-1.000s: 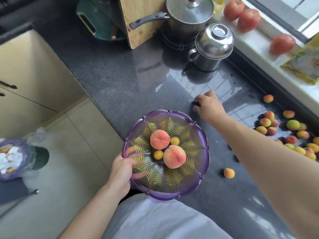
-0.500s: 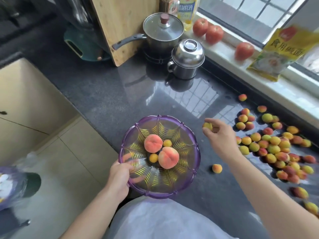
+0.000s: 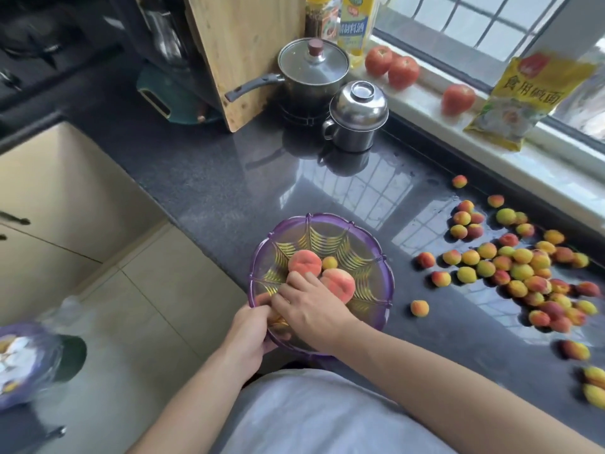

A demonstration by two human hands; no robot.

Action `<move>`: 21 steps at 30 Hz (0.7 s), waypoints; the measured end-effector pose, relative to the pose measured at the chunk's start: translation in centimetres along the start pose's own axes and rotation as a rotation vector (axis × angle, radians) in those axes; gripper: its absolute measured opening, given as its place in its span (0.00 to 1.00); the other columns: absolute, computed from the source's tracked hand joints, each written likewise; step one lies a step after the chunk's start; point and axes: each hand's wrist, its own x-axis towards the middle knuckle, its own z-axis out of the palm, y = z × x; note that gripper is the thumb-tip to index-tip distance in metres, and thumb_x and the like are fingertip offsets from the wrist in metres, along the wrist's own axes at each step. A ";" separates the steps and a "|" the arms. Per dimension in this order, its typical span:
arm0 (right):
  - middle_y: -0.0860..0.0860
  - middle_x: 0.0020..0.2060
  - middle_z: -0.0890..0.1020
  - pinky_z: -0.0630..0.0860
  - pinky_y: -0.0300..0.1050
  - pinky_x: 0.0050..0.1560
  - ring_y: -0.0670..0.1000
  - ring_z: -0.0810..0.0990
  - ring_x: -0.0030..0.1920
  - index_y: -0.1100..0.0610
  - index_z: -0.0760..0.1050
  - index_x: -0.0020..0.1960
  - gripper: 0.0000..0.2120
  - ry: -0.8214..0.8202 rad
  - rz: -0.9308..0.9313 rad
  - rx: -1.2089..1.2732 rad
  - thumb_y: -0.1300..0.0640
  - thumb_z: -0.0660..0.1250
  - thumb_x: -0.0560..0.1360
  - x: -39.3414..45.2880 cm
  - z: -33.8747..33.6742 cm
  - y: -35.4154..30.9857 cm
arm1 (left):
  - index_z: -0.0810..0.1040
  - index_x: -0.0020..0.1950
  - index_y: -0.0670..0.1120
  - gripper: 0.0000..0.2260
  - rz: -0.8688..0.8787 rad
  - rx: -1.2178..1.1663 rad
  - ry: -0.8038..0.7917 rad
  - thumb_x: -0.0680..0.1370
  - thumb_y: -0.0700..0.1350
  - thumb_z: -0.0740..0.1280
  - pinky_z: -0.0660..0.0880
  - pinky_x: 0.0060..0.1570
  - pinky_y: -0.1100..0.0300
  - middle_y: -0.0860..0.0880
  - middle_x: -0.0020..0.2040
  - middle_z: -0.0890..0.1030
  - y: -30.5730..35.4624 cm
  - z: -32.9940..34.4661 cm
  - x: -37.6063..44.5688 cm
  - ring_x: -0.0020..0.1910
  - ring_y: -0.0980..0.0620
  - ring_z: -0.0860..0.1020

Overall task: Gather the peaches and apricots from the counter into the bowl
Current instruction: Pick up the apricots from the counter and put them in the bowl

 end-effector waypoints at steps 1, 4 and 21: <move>0.52 0.41 0.77 0.69 0.53 0.46 0.56 0.70 0.46 0.57 0.75 0.48 0.07 0.002 -0.006 -0.039 0.55 0.61 0.80 0.2 0.2 0.1 | 0.83 0.55 0.46 0.13 0.004 0.018 -0.013 0.82 0.32 0.62 0.80 0.38 0.54 0.45 0.38 0.86 0.1 -0.1 0.0 0.39 0.45 0.82; 0.54 0.48 0.79 0.69 0.54 0.50 0.58 0.71 0.51 0.57 0.77 0.50 0.10 -0.043 -0.012 -0.115 0.56 0.57 0.81 0.5 0.0 0.5 | 0.83 0.58 0.46 0.12 0.007 0.039 -0.048 0.84 0.34 0.62 0.81 0.37 0.53 0.47 0.39 0.87 0.1 -0.5 -0.2 0.38 0.48 0.84; 0.55 0.63 0.77 0.68 0.54 0.65 0.59 0.71 0.64 0.57 0.79 0.62 0.13 0.274 0.455 0.122 0.58 0.70 0.77 -3.9 -3.1 3.1 | 0.80 0.62 0.50 0.14 0.034 0.073 -0.101 0.83 0.34 0.62 0.81 0.55 0.40 0.46 0.45 0.87 1.2 -1.3 -0.3 0.48 0.43 0.83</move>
